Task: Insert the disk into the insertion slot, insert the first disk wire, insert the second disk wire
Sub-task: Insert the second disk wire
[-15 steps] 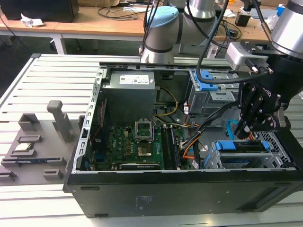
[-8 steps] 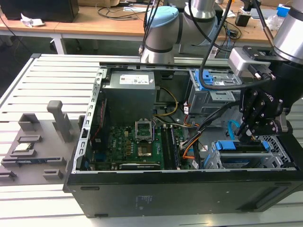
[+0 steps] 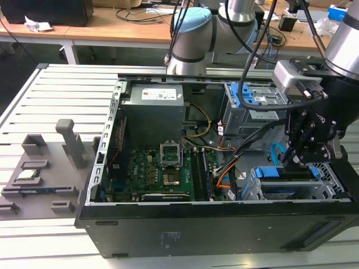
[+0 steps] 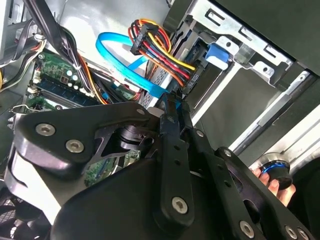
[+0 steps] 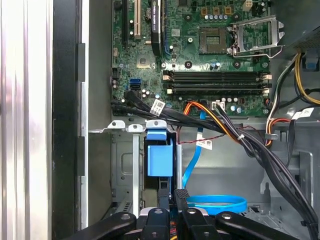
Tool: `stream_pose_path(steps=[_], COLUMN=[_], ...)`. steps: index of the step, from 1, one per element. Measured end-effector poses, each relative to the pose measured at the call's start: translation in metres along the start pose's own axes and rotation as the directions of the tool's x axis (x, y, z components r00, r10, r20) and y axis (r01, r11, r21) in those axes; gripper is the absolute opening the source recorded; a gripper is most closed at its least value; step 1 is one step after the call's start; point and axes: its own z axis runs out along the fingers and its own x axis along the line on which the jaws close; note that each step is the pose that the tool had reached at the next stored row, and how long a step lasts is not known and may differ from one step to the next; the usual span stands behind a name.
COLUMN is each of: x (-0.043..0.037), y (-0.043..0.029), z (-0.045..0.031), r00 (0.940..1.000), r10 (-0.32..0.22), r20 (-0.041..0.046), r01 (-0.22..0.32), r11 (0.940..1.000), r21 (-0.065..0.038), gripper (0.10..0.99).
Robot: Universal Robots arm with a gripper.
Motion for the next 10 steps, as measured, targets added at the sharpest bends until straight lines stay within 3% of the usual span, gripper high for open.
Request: stream_pose_path(steps=[10], x=[-0.0004], y=[-0.0009], z=[0.0071], r00=[1.0], r10=[0.0], r20=[-0.0011], r01=[0.0], r11=[1.0], r21=[0.0], gripper=[0.173])
